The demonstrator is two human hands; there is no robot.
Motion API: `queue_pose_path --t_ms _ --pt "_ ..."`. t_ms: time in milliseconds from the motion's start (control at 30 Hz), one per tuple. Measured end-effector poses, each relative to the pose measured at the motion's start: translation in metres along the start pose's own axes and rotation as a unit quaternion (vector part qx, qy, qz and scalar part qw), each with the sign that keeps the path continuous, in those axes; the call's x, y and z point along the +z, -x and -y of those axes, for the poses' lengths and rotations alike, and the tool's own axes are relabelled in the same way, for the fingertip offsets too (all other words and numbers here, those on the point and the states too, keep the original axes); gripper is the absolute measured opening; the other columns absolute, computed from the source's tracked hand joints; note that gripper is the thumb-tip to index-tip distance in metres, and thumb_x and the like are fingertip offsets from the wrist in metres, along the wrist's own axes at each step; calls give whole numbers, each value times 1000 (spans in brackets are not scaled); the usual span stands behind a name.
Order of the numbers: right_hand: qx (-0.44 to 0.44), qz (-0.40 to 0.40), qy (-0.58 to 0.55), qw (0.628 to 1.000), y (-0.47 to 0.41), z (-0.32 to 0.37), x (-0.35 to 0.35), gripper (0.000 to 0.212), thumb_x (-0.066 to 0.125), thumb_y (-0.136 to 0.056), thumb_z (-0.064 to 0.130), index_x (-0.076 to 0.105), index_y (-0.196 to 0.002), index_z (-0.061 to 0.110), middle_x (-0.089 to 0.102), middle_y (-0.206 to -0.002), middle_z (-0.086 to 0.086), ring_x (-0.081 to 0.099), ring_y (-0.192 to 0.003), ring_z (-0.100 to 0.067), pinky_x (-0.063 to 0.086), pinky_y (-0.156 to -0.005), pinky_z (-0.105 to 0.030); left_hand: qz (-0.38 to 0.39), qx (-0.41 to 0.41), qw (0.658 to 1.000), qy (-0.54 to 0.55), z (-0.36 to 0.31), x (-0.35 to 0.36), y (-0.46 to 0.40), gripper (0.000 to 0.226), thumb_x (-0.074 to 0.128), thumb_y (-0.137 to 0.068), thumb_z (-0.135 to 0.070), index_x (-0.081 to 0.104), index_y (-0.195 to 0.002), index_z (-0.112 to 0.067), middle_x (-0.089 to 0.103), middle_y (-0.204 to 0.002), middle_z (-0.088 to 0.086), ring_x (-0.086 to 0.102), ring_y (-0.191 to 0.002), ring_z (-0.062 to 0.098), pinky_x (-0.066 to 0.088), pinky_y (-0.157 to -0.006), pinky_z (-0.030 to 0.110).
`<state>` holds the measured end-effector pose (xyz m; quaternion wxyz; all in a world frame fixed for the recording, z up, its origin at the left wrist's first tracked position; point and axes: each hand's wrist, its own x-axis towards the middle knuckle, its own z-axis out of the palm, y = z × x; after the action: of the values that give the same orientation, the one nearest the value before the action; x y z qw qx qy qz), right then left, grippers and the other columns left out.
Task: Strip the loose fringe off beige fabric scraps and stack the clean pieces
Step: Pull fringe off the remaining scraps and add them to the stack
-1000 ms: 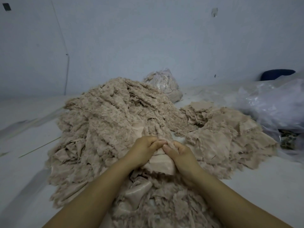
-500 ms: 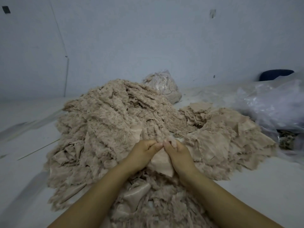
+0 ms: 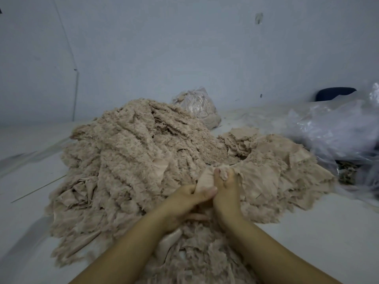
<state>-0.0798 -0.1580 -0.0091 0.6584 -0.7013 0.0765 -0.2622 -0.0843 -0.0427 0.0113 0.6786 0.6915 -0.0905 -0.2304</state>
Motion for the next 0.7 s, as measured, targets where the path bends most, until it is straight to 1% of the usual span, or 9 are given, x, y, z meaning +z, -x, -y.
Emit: queue_pose_path --t_ms 67,167,233,333,400,500,600,667,700 --pt "7 -16 -13 1000 -1 0 1 27 44 -100 27 49 -111 3 53 -86 4 56 -83 -17 39 -60 -6 -47 19 993 108 -1 8 0 21 67 -82 -18 62 -95 -2 69 -69 7 64 -55 14 50 -44 21" --pt "47 -18 -47 998 -7 -4 -1 43 44 -100 31 44 -128 -1 56 -121 -15 54 -114 -30 46 -97 -38 -113 51 985 118 0 5 -3 8 59 -89 -6 58 -82 -2 55 -52 2 41 -37 7 31 -32 14" --pt "78 -20 -79 994 -10 -4 -1 50 46 -99 32 39 -137 0 51 -131 -15 50 -121 -30 38 -107 -50 -112 75 987 87 1 3 -4 17 58 -89 -4 53 -74 -4 47 -48 -1 33 -32 4 25 -32 13" --pt "84 -40 -98 991 -19 -6 -10 23 49 -99 24 53 -112 6 62 -108 -14 60 -101 -34 51 -84 -36 -125 90 988 21 -1 -6 -1 19 61 -88 -4 55 -70 -5 48 -46 0 31 -31 5 24 -33 13" --pt "72 -51 -111 990 -28 0 -25 12 49 -99 18 55 -103 9 62 -91 -5 60 -79 -20 49 -61 -19 -162 90 981 -56 -2 -22 2 19 61 -89 -7 59 -70 -5 51 -45 -1 33 -32 6 26 -34 15" --pt "73 -2 -100 992 -37 3 -45 20 50 -99 21 58 -111 6 65 -94 -4 63 -79 -14 49 -64 -23 -218 112 953 -176 -3 -45 9 23 58 -93 -12 60 -70 -8 53 -45 -4 37 -34 8 30 -37 18" --pt "78 66 -105 989 -31 4 -47 17 52 -98 22 60 -103 8 67 -88 -4 66 -76 -13 51 -62 -25 -152 127 960 -196 -10 -33 9 10 59 -92 -27 56 -96 -18 63 -64 -7 50 -40 6 40 -39 20" --pt "76 92 -115 986 -23 6 -43 13 52 -97 20 60 -93 10 68 -78 -2 66 -63 -7 50 -53 -20 -100 89 976 -173 -10 -20 0 38 66 -86 -32 39 -113 -34 61 -92 -9 58 -47 5 47 -44 18" --pt "78 99 -128 984 -21 7 -42 13 52 -97 19 60 -91 10 68 -75 -1 66 -61 -7 50 -51 -20 -85 75 978 -172 -9 -14 -4 38 67 -86 -29 40 -113 -34 61 -93 -6 58 -47 5 47 -45 18"
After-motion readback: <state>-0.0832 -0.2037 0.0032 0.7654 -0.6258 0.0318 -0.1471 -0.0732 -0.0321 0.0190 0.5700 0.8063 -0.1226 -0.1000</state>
